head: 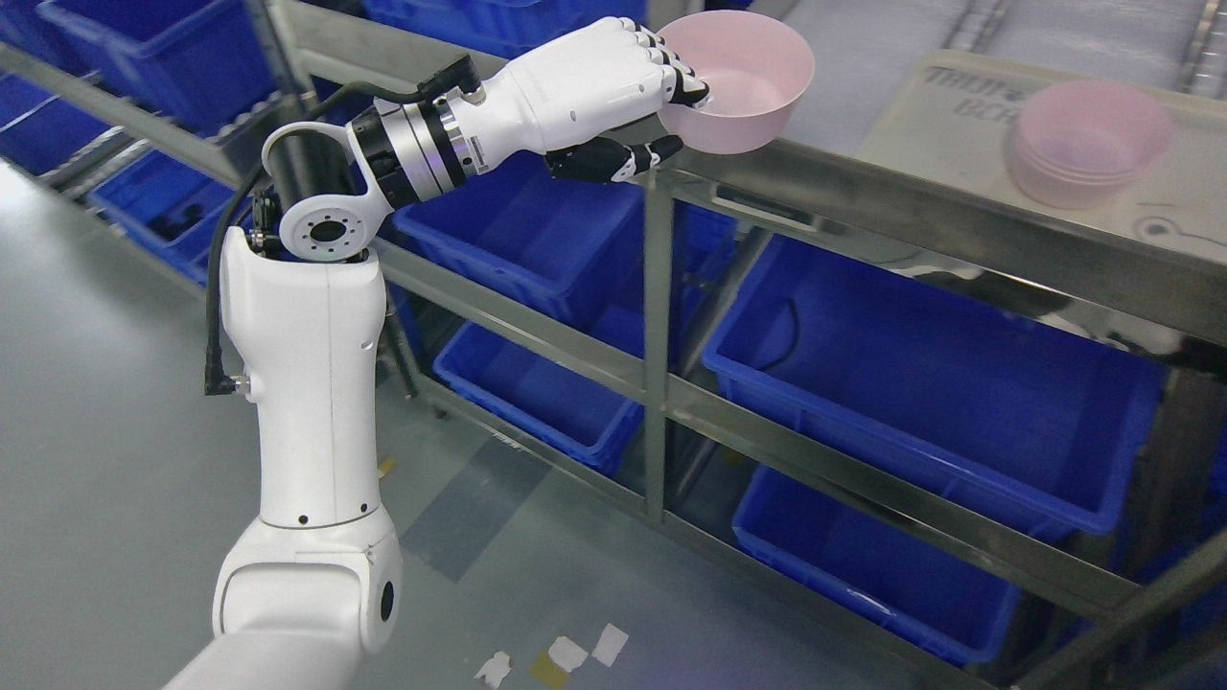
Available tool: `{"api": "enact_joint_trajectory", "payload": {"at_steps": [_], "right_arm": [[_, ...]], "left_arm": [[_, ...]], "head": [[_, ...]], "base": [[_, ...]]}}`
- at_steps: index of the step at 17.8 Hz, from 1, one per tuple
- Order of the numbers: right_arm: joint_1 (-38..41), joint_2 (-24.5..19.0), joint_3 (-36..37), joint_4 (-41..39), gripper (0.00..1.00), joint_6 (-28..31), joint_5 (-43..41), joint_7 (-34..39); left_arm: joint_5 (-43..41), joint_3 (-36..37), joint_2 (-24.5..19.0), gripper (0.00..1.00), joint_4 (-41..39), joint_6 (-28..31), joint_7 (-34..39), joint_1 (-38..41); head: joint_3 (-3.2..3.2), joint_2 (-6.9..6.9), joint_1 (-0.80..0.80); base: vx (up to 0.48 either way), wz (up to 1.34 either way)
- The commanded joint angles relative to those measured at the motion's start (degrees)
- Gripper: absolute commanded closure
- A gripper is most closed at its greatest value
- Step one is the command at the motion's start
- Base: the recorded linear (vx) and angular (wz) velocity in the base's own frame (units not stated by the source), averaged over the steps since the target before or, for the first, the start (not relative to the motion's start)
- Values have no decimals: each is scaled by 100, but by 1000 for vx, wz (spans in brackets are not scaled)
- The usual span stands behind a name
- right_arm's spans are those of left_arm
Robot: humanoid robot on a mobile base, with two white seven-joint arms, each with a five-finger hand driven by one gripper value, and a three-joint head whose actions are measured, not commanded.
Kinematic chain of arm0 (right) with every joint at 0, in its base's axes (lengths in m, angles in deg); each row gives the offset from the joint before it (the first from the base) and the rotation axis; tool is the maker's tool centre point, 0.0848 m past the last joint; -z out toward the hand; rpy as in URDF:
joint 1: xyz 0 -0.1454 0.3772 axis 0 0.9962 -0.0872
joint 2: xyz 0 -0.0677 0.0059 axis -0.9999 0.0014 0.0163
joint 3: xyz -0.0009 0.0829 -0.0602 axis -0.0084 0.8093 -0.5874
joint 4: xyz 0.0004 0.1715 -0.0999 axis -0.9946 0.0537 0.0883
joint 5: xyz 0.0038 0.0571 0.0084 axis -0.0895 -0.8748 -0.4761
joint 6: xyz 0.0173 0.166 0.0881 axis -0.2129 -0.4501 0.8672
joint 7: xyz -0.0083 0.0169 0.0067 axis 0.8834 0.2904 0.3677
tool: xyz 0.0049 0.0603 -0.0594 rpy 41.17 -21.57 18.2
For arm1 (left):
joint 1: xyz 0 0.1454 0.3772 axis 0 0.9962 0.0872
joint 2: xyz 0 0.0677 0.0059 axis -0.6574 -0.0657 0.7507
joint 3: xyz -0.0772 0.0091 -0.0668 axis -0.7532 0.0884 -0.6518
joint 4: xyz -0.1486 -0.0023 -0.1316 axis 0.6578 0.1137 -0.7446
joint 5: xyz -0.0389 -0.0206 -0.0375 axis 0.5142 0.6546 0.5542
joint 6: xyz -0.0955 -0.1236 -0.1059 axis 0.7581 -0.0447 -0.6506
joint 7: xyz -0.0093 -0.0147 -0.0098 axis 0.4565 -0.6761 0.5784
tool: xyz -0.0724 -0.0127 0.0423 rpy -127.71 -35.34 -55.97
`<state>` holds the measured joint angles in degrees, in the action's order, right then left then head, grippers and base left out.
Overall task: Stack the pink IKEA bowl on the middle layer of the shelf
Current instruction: 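Move the held bowl over the pink bowl stack on the tray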
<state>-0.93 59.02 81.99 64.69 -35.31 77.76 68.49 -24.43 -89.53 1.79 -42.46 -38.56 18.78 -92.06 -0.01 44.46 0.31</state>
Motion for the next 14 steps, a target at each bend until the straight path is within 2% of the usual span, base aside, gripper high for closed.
{"api": "enact_joint_trajectory", "payload": {"at_steps": [1,8,14], "right_arm": [[131,100,0,-100,0,2,0,1],[131,100,0,-100,0,2,0,1],[131,100,0,-100,0,2,0,1]], "left_arm": [[-114,-278,-210,98,193,3,-22,-157],[-966,-358,-545,98,615,3,-57,-579],[-1020,108,-536,98,668,3,-223,-448]], "head": [[0,0,0],[0,0,0],[0,-2,0]], "base": [[108,-1158],[108,-869],[90,-485]]}}
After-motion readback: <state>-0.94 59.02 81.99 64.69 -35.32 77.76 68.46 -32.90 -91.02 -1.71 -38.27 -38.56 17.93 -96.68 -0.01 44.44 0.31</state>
